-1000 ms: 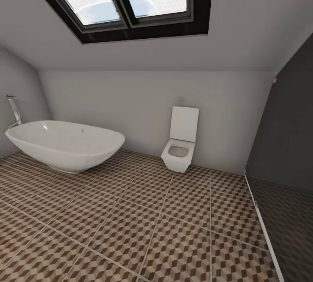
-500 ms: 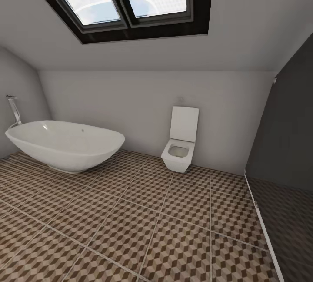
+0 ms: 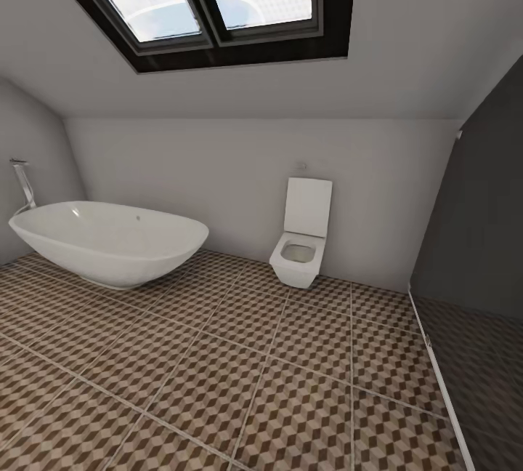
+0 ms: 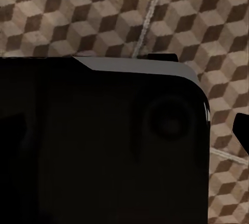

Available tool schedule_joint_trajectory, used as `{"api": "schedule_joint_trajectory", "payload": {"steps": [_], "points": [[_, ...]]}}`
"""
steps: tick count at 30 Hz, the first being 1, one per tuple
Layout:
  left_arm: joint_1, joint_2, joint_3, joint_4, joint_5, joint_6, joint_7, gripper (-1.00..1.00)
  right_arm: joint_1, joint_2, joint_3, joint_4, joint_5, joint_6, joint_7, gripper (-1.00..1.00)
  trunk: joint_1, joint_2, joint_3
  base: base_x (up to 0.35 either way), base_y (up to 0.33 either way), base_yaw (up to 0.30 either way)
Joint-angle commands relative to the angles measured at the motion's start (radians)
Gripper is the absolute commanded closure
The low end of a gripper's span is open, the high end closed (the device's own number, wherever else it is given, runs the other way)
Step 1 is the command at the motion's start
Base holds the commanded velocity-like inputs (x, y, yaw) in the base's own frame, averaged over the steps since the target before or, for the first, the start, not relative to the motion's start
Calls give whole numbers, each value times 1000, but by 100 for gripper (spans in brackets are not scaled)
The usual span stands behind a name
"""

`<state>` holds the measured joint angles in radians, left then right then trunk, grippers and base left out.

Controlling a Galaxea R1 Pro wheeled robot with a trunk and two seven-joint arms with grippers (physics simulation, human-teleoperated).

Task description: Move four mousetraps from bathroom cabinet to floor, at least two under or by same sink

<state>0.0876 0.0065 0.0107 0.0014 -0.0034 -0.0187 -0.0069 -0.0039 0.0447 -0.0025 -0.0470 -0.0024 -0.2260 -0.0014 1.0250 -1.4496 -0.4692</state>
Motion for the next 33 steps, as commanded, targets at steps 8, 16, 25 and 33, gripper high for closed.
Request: {"api": "schedule_joint_trajectory", "payload": {"steps": [8,16,25,33], "points": [[0,2,0,0,0,-2,-1,-100,-1,0,-1,-27,0,-53,0,-100,0,0,-1,0,0,0],[0,-2,3,-12,2,-2,-1,-100,-1,1,-1,-117,2,-114,-2,-100,0,0,-1,0,0,0],[0,-8,4,-283,2,-7,-4,-100,-1,-3,-1,-286,5,-113,-4,-100,0,0,-1,0,0,0],[0,-6,6,-592,2,-8,-2,-100,-1,-5,-1,-472,7,-99,-50,-100,0,0,-1,0,0,0]]}}
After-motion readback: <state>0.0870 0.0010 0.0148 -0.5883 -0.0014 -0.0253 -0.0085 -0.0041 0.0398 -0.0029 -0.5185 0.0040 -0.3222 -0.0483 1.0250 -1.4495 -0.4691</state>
